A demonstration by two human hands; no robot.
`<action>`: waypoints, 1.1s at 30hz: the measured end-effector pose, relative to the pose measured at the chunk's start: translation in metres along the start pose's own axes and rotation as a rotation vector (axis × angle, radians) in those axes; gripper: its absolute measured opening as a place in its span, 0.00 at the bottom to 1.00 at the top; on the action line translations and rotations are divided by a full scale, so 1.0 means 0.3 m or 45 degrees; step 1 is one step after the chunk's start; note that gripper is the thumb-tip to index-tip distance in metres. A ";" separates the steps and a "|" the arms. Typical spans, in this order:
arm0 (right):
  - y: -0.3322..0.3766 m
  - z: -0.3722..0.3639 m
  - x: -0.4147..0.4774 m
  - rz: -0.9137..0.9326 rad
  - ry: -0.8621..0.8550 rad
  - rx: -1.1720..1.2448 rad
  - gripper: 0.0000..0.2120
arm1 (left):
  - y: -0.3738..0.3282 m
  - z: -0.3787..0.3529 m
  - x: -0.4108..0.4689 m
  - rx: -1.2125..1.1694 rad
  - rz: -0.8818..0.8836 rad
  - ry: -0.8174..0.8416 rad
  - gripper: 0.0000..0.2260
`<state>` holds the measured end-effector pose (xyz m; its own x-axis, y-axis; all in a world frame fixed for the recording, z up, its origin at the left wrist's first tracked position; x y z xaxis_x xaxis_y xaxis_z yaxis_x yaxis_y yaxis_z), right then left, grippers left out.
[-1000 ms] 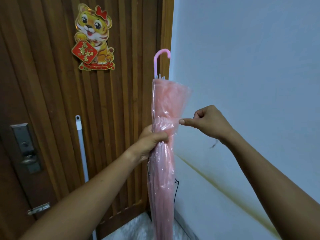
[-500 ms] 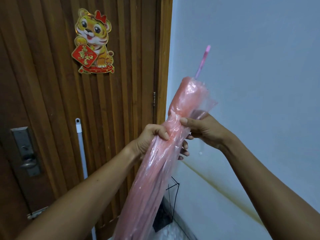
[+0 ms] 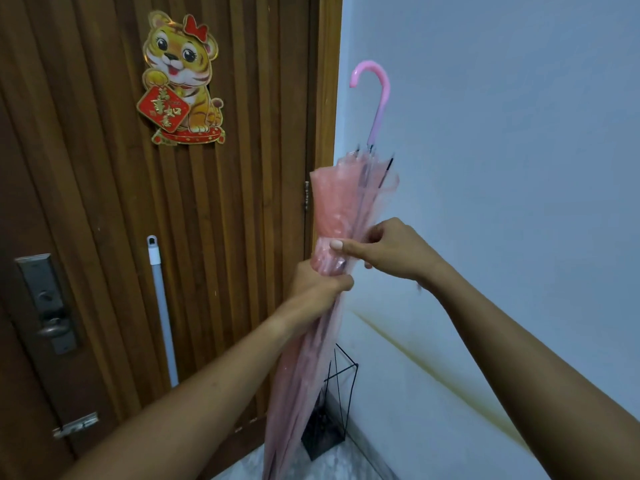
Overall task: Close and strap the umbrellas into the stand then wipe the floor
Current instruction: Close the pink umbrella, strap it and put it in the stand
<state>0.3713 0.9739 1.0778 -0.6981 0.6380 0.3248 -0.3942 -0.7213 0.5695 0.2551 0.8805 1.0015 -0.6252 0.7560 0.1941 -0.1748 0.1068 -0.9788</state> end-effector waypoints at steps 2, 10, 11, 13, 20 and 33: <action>-0.005 0.014 -0.016 0.019 0.032 0.078 0.31 | -0.009 0.026 0.005 0.020 0.048 0.024 0.03; -0.026 0.088 -0.070 0.112 0.025 0.274 0.27 | -0.032 0.056 -0.005 -0.625 0.110 0.418 0.09; -0.034 0.085 -0.070 0.093 0.014 0.302 0.25 | -0.038 0.050 -0.012 -0.693 0.150 0.524 0.09; -0.039 0.084 -0.070 0.096 0.011 0.347 0.22 | -0.056 0.033 -0.027 -0.788 0.254 0.789 0.12; -0.049 0.088 -0.061 0.228 0.241 0.774 0.13 | -0.112 0.010 -0.046 -0.804 0.395 1.329 0.18; -0.006 0.041 -0.043 0.045 -0.194 0.069 0.19 | -0.075 -0.097 -0.050 -0.063 0.009 0.044 0.32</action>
<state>0.3884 0.9704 1.0819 -0.6109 0.6489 0.4536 -0.3355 -0.7311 0.5941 0.2906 0.8856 1.0185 -0.5993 0.7787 0.1855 -0.1322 0.1323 -0.9824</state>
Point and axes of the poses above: each hand's wrist, its own x-axis towards the middle knuckle, its own z-axis out of the back of the hand, y = z × x, the point moved 1 cm from there along x, towards the middle knuckle, and after that the axes turned 3 degrees about -x, right-handed, at the moved point
